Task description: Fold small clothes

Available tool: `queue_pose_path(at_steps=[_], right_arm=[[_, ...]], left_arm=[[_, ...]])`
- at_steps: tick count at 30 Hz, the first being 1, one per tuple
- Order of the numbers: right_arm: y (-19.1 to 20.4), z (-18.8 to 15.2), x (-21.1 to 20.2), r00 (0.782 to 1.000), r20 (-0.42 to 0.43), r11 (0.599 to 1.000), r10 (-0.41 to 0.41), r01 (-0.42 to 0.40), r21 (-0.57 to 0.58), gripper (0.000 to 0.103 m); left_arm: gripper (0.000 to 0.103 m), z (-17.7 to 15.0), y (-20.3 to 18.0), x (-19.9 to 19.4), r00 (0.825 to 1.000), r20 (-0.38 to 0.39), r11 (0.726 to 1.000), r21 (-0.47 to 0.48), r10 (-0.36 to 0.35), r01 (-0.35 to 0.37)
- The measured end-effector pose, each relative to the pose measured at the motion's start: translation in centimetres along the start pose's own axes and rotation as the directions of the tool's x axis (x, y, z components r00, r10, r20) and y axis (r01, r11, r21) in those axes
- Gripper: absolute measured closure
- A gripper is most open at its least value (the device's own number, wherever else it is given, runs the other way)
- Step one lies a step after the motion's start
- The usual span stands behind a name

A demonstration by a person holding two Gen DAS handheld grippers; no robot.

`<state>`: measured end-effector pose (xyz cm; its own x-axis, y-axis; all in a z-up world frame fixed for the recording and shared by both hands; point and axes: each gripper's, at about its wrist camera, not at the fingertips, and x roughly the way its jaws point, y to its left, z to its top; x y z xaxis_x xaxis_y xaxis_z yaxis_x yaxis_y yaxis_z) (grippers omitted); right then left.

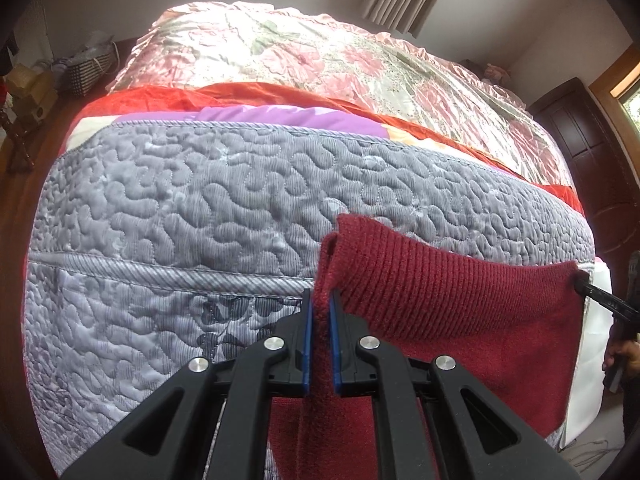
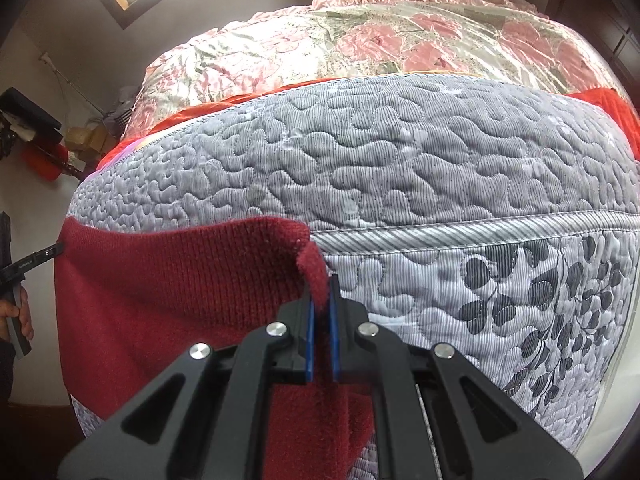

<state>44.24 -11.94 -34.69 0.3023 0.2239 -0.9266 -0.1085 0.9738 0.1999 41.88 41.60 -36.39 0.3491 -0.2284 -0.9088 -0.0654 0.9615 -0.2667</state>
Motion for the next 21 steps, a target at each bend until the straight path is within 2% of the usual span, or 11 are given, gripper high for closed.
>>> queue_pose_path(at_steps=[6,8,10,11,13,15,17,19,21], right_arm=[[-1.1,-0.4,3.1,0.999,-0.036,0.999,-0.011,0.013,0.048,0.097],[-1.4,-0.7,3.3,0.999,-0.036,0.996,0.019,-0.016,0.085,0.089],[-1.7,-0.9,2.5,0.999,-0.022,0.994,0.029,-0.026,0.106,0.07],[-1.7,-1.3,1.6,1.0,-0.006,0.994,0.014,-0.014,0.106,0.068],[-1.3,-2.2,-0.8,0.999,0.042,0.995,0.004,-0.009,0.097,0.068],[-0.2,-3.8,-3.0,0.996,0.074,0.996,0.054,-0.059,0.072,0.068],[1.0,-5.7,-3.3,0.994,0.047,0.993,0.102,-0.104,0.053,0.068],[1.7,-7.5,-2.0,0.994,0.0,0.993,0.11,-0.11,0.032,0.069],[1.4,-8.6,-0.1,0.996,-0.044,0.996,0.076,-0.074,0.04,0.07]], left_arm=[[0.095,-0.9,0.9,4.8,0.996,-0.077,0.999,-0.014,0.052,-0.053],[0.09,-1.2,1.1,5.3,0.994,-0.092,0.998,-0.031,0.058,-0.061],[0.079,-1.4,1.3,4.3,0.995,-0.072,0.996,-0.055,0.066,-0.07],[0.072,-1.6,1.3,3.2,0.995,-0.041,0.995,-0.053,0.087,-0.089],[0.073,-2.5,0.7,0.5,0.989,0.016,0.989,-0.02,0.15,-0.15],[0.073,-4.2,-1.1,-2.2,0.992,0.065,0.993,0.043,0.11,-0.113],[0.073,-6.2,-3.4,-3.4,0.995,0.072,0.989,0.124,0.069,-0.078],[0.072,-7.9,-4.9,-2.8,1.0,0.026,0.99,0.141,0.0,-0.004],[0.071,-9.5,-5.2,-0.9,1.0,-0.025,0.988,0.153,0.018,-0.014]])
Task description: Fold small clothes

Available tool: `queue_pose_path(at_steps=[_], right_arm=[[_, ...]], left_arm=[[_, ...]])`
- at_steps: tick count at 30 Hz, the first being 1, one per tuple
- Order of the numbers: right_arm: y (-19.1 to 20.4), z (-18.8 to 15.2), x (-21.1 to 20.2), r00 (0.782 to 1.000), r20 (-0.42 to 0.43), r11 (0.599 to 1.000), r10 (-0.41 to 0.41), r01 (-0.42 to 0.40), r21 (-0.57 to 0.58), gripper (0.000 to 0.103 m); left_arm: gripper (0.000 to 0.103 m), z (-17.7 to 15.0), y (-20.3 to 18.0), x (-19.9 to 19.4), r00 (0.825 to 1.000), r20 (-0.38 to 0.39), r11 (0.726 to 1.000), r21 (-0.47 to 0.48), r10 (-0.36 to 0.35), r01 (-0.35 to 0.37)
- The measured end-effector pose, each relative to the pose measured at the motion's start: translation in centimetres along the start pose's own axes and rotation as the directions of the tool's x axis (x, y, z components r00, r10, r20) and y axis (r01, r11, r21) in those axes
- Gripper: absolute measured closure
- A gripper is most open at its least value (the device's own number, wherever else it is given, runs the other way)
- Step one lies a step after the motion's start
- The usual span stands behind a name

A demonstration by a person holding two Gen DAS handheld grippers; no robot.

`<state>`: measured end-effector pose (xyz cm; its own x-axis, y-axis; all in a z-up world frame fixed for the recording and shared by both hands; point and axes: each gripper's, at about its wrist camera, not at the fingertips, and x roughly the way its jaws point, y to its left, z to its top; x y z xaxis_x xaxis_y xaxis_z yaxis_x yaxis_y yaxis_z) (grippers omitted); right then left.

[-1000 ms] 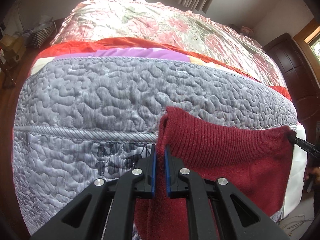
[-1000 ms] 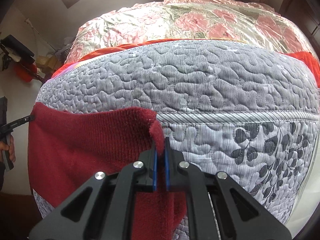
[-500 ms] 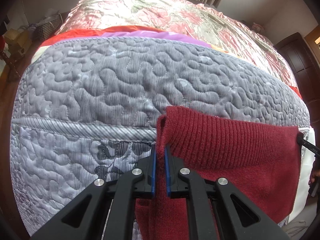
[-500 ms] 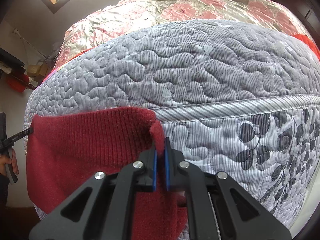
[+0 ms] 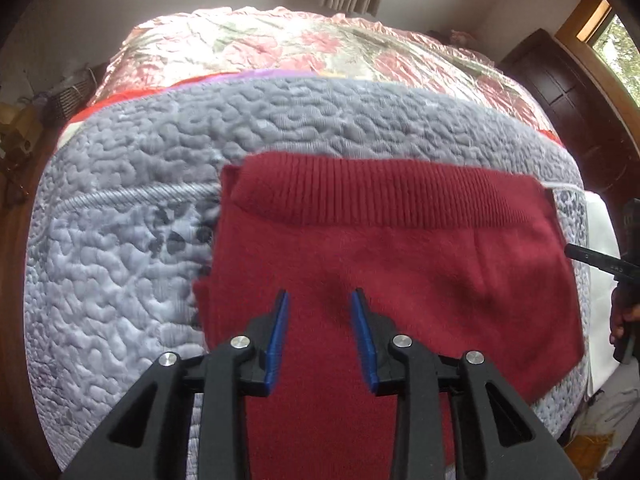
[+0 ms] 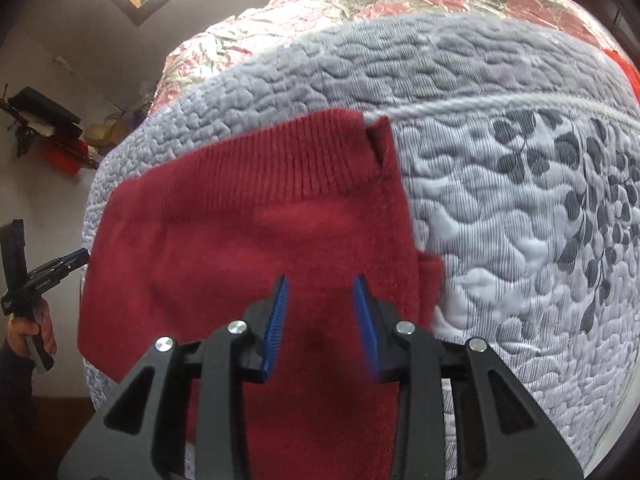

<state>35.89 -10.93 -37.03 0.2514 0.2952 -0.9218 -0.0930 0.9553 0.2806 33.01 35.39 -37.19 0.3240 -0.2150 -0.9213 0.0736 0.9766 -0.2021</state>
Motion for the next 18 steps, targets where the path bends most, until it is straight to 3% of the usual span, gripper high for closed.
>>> queue_pose_path(at_steps=[3,5,6,8,13,16,18], right_arm=[[-2.2,-0.4,1.3,1.0,-0.006,0.999,-0.009,0.01,0.053,0.079],[-2.9,-0.3,1.1,1.0,-0.01,0.996,0.027,-0.026,0.088,0.081],[-3.0,-0.4,0.5,0.999,-0.004,0.995,0.033,-0.032,0.09,0.081],[-2.6,-1.0,-1.5,0.998,0.024,0.994,0.056,-0.058,0.09,0.07],[-1.3,-5.7,-5.5,0.993,0.037,0.99,0.115,-0.117,0.082,0.069],[-0.5,-9.6,-4.5,0.992,-0.022,0.991,0.122,-0.12,0.064,0.069],[-0.6,-11.3,-2.9,0.993,-0.067,0.994,0.094,-0.089,0.069,0.07]], left_arm=[[0.076,-1.9,1.7,2.9,0.995,-0.082,0.997,-0.051,0.049,-0.053],[0.079,-2.6,3.4,3.1,0.995,-0.091,0.995,-0.096,0.032,-0.041],[0.08,-2.7,3.8,2.8,0.996,-0.086,0.993,-0.112,0.019,-0.029],[0.079,-2.9,3.8,1.2,0.998,-0.059,0.992,-0.127,0.01,-0.018],[0.074,-5.3,1.4,-4.5,0.992,0.039,0.988,-0.093,-0.122,0.126],[0.074,-8.2,-0.2,-4.1,0.989,-0.017,0.986,-0.076,-0.147,0.145],[0.074,-10.3,-0.5,-2.3,0.991,-0.085,0.993,-0.068,-0.105,0.099]])
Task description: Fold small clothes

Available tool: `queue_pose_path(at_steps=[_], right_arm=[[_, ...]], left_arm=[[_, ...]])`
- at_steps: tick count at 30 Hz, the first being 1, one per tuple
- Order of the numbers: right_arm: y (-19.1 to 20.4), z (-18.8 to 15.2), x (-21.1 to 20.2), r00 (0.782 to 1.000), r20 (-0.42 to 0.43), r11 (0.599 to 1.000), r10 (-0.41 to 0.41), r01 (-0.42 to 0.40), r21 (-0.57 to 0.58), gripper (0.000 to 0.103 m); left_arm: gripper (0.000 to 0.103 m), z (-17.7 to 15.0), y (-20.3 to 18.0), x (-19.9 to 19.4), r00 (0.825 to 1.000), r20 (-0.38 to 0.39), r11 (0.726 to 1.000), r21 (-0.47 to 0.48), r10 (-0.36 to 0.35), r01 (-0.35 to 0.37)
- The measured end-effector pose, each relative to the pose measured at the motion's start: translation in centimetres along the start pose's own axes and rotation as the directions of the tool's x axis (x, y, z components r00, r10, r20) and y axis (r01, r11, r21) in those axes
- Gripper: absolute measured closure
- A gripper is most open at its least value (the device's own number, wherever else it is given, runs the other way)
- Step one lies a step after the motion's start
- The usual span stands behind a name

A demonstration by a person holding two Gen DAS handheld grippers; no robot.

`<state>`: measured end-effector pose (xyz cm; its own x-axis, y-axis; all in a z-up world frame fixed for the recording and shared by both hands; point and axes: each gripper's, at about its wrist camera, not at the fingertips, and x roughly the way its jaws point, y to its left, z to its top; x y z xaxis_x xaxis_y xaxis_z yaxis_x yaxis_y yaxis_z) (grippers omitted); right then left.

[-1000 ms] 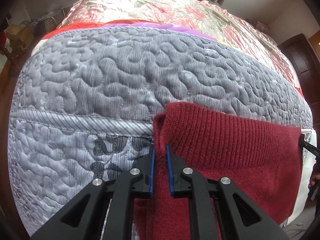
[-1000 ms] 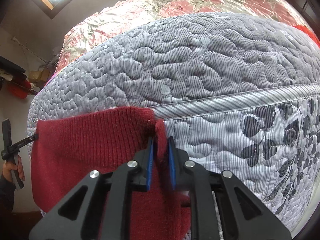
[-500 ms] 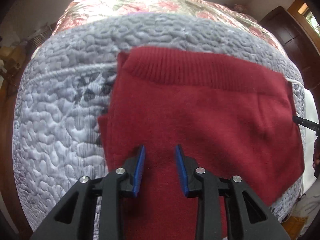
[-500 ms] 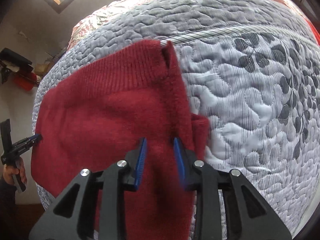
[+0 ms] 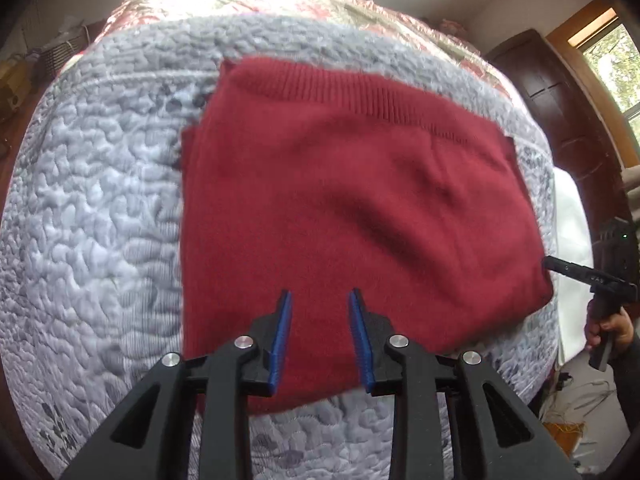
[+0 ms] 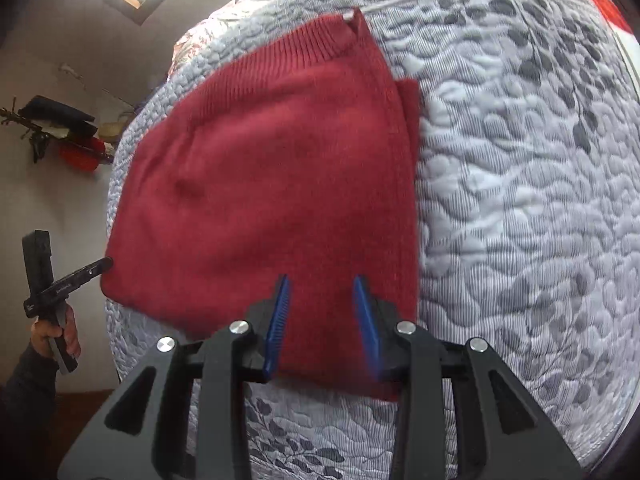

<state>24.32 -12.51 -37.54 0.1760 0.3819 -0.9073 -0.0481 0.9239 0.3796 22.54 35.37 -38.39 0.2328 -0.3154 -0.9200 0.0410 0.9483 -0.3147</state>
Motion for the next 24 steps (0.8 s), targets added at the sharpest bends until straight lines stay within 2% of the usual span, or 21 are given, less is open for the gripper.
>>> queue_pose_path(at_steps=[2,3,7,8,9,11,14,17,19,20,21,24], right_arm=[[-0.9,-1.0,1.5,0.999,-0.014,0.999,-0.047,0.047,-0.012,0.073],[-1.3,-1.3,1.9,0.998,-0.018,0.998,-0.066,0.066,-0.014,0.073],[-1.1,-2.0,-0.1,0.999,0.01,0.999,-0.05,0.05,0.003,0.073],[-0.6,-2.3,-1.0,0.999,0.029,0.999,-0.044,0.044,-0.007,0.07],[-0.1,-2.7,-1.8,0.998,0.042,0.999,-0.043,0.044,-0.017,0.068],[0.0,-3.5,-2.0,0.999,0.031,0.999,-0.043,0.044,-0.022,0.066],[-1.9,-4.8,0.3,0.996,-0.04,0.997,-0.082,0.082,0.003,0.066],[-2.3,-4.8,0.0,0.995,-0.026,0.994,-0.092,0.093,0.048,0.069],[-0.9,-5.1,-1.8,0.993,0.021,0.993,-0.119,0.118,0.015,0.064],[0.1,-5.3,-2.7,0.989,0.049,0.99,-0.141,0.142,-0.019,0.062],[1.6,-5.4,-3.2,0.984,0.072,0.985,-0.162,0.166,-0.049,0.061],[7.2,-6.9,-4.3,0.964,0.144,0.949,-0.224,0.249,-0.193,0.055]], left_arm=[[0.076,-1.6,0.8,2.0,0.998,-0.048,0.999,0.006,0.043,-0.042],[0.082,-2.0,1.3,2.6,0.997,-0.063,0.999,0.004,0.05,-0.049],[0.085,-1.4,1.8,1.8,0.998,-0.052,0.999,-0.019,0.035,-0.036],[0.08,-1.5,1.6,0.9,0.999,-0.033,1.0,-0.024,0.019,-0.02],[0.069,-1.6,1.5,-0.1,1.0,-0.009,0.999,-0.032,0.0,-0.001],[0.053,-2.1,1.8,-1.3,1.0,0.018,0.998,-0.061,-0.014,0.015],[0.05,-3.3,3.9,-0.2,0.999,-0.039,0.992,-0.125,0.01,-0.015],[0.05,-3.5,5.5,-0.6,0.998,-0.047,0.983,-0.181,-0.036,0.027],[0.045,-3.2,5.8,-2.5,0.996,-0.024,0.972,-0.221,-0.09,0.082],[0.034,-2.9,6.3,-3.3,0.994,-0.007,0.966,-0.235,-0.112,0.107],[0.03,-2.5,6.8,-4.0,0.992,0.009,0.961,-0.249,-0.125,0.124],[0.029,-0.8,9.0,-5.0,0.986,0.028,0.941,-0.297,-0.162,0.163]])
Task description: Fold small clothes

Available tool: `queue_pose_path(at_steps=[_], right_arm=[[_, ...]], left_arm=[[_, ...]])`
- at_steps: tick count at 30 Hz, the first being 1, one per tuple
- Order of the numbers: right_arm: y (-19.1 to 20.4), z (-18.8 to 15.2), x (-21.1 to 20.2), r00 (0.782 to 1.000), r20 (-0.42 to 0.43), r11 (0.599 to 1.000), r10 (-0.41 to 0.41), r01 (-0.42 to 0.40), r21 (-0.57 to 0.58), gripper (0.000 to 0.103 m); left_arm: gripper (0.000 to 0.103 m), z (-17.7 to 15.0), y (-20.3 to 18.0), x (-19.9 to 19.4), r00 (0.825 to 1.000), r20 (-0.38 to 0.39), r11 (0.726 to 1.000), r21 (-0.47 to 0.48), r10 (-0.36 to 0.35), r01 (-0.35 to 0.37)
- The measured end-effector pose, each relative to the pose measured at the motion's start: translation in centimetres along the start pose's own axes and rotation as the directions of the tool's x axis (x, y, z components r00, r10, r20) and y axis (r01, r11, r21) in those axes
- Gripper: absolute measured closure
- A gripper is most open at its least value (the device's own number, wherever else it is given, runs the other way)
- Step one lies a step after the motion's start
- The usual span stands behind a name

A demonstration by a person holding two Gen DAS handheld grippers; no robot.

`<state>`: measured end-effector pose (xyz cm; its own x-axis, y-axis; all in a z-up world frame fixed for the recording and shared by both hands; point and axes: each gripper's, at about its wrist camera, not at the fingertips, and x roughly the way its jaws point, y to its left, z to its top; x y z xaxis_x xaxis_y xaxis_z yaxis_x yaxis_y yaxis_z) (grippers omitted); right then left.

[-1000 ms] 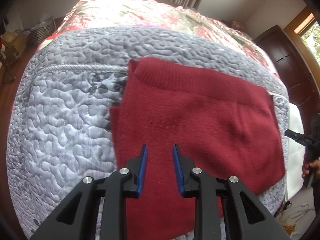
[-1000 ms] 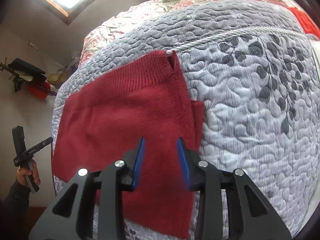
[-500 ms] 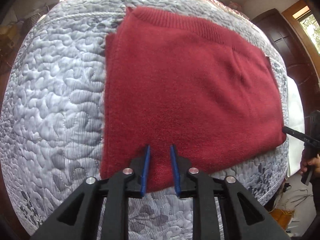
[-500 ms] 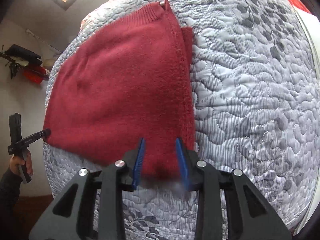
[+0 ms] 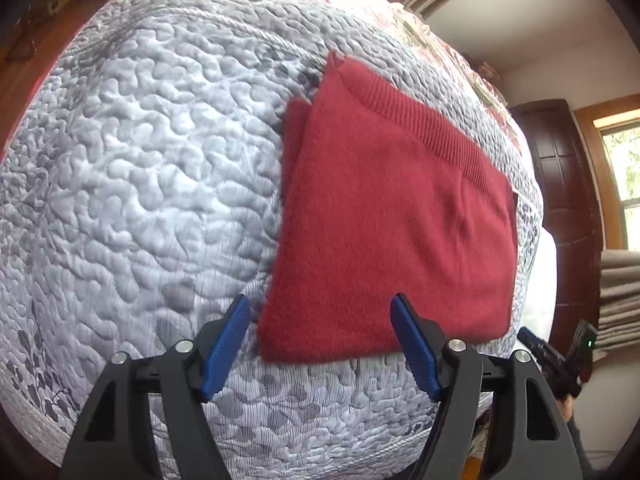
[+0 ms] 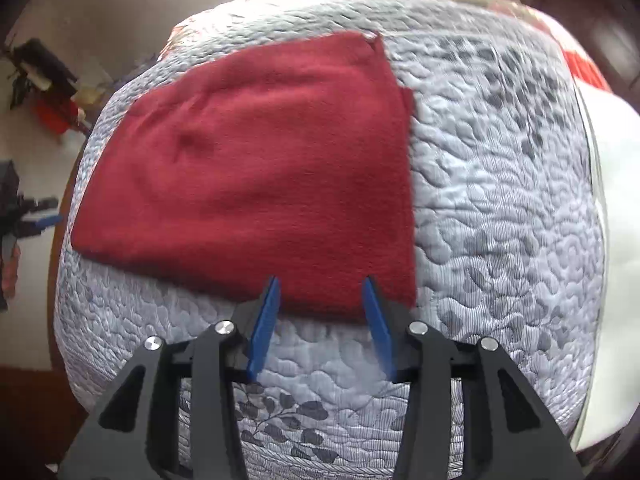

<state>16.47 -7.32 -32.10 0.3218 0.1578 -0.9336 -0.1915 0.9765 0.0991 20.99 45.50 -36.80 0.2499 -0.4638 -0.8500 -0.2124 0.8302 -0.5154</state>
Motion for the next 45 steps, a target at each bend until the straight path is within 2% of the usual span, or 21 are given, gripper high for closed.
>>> queue_pose_path(at_steps=[2,5,8,11,13,15,18,20,24,29,31,32,33,36,37,40,41,42,43,44,45], right_arm=[[4.7,-0.3,-1.1,0.997,0.051,0.988,-0.056,0.063,-0.139,0.032],[13.6,-1.2,-1.5,0.981,0.161,0.911,-0.104,0.159,-0.381,0.015],[21.4,-2.6,0.0,0.965,0.237,0.784,-0.108,0.229,-0.577,0.014],[28.0,-3.3,2.7,0.941,0.318,0.642,-0.117,0.317,-0.698,0.014],[30.9,-3.2,4.6,0.932,0.346,0.596,-0.109,0.34,-0.728,0.014],[33.4,-3.0,6.5,0.925,0.364,0.568,-0.107,0.358,-0.742,0.015],[36.3,-2.5,9.0,0.916,0.383,0.53,-0.12,0.385,-0.755,0.023],[37.2,-1.9,10.4,0.915,0.379,0.516,-0.139,0.394,-0.761,0.033],[38.4,-1.5,13.0,0.915,0.364,0.495,-0.172,0.4,-0.771,0.033],[40.4,-2.2,14.5,0.909,0.387,0.427,-0.157,0.416,-0.803,0.035],[40.9,-2.1,14.8,0.903,0.402,0.418,-0.153,0.428,-0.802,0.035],[40.9,-1.6,15.0,0.902,0.401,0.427,-0.161,0.43,-0.795,0.034],[40.9,-1.0,15.5,0.899,0.401,0.443,-0.175,0.436,-0.784,0.034],[39.9,1.3,15.3,0.903,0.385,0.516,-0.191,0.426,-0.743,0.034],[39.9,1.4,15.3,0.903,0.385,0.51,-0.188,0.425,-0.748,0.034],[40.7,0.6,16.0,0.898,0.398,0.449,-0.188,0.439,-0.778,0.035],[40.7,0.6,16.2,0.9,0.391,0.453,-0.194,0.436,-0.778,0.036],[40.6,0.8,16.1,0.904,0.379,0.469,-0.197,0.426,-0.773,0.038],[40.4,1.2,15.9,0.912,0.36,0.493,-0.195,0.409,-0.768,0.045],[40.3,1.5,15.7,0.922,0.338,0.521,-0.189,0.385,-0.761,0.06],[40.3,1.7,15.4,0.93,0.321,0.541,-0.18,0.367,-0.757,0.068]], left_arm=[[0.025,2.0,1.0,-0.4,0.999,0.002,0.998,-0.044,-0.039,0.039],[0.023,5.1,1.8,0.7,0.993,-0.029,0.988,-0.101,-0.116,0.113],[0.022,8.2,2.1,2.4,0.987,-0.046,0.982,-0.122,-0.153,0.146],[0.022,10.6,2.3,5.1,0.98,-0.088,0.974,-0.153,-0.18,0.165],[0.022,11.4,2.5,6.7,0.98,-0.117,0.978,-0.15,-0.162,0.144],[0.022,12.0,2.7,8.1,0.978,-0.143,0.982,-0.133,-0.155,0.136],[0.021,12.5,2.4,9.3,0.969,-0.163,0.979,-0.112,-0.188,0.171],[0.023,12.7,2.2,9.9,0.96,-0.181,0.974,-0.105,-0.215,0.198],[0.026,13.5,1.5,11.1,0.942,-0.222,0.967,-0.083,-0.252,0.239],[0.026,14.8,2.5,11.6,0.944,-0.194,0.96,-0.132,-0.267,0.245],[0.026,15.2,2.7,11.8,0.942,-0.186,0.955,-0.156,-0.28,0.253],[0.029,15.1,2.5,12.0,0.937,-0.196,0.952,-0.153,-0.291,0.263],[0.037,14.9,2.1,12.4,0.929,-0.225,0.953,-0.145,-0.295,0.267],[0.041,14.1,1.2,13.0,0.919,-0.284,0.962,-0.103,-0.273,0.254],[0.041,14.1,1.1,13.1,0.92,-0.282,0.962,-0.102,-0.271,0.252],[0.042,14.7,1.5,13.4,0.922,-0.268,0.958,-0.139,-0.28,0.25],[0.047,14.7,1.3,13.5,0.922,-0.274,0.961,-0.134,-0.272,0.244],[0.057,14.8,1.0,13.7,0.927,-0.283,0.968,-0.117,-0.247,0.222],[0.065,14.7,0.9,13.7,0.929,-0.291,0.973,-0.104,-0.227,0.205],[0.076,14.8,0.8,13.8,0.93,-0.295,0.975,-0.099,-0.218,0.197],[0.08,14.8,0.8,13.7,0.929,-0.294,0.974,-0.105,-0.223,0.2]])
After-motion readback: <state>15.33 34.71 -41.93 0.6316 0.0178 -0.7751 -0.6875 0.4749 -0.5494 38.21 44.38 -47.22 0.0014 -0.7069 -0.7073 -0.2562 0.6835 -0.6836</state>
